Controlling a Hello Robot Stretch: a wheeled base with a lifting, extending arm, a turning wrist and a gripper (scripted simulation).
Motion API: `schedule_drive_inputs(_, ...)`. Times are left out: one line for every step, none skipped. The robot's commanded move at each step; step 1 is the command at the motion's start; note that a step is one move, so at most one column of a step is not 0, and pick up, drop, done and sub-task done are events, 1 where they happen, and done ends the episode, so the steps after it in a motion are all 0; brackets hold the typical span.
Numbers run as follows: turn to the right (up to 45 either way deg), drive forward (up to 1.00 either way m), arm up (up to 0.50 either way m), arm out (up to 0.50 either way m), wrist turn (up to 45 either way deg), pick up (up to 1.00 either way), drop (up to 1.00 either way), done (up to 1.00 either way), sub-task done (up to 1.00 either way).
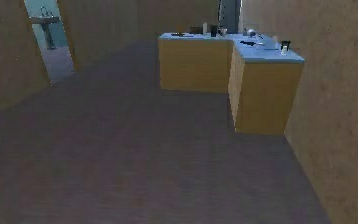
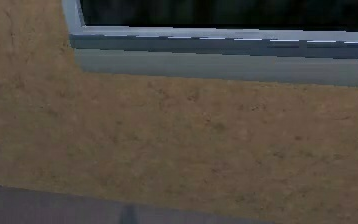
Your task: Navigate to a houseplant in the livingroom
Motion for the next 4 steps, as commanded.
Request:
schedule_drive_inputs(-27.0, 0.0, 0.0, 0.0, 0.0, 0.0, 0.0, 0.0, 0.0)
schedule_drive_inputs(0.0, 1.0, 0.0, 0.0, 0.0, 0.0, 0.0, 0.0, 0.0)
schedule_drive_inputs(0.0, 1.0, 0.0, 0.0, 0.0, 0.0, 0.0, 0.0, 0.0)
schedule_drive_inputs(0.0, 1.0, 0.0, 0.0, 0.0, 0.0, 0.0, 0.0, 0.0)
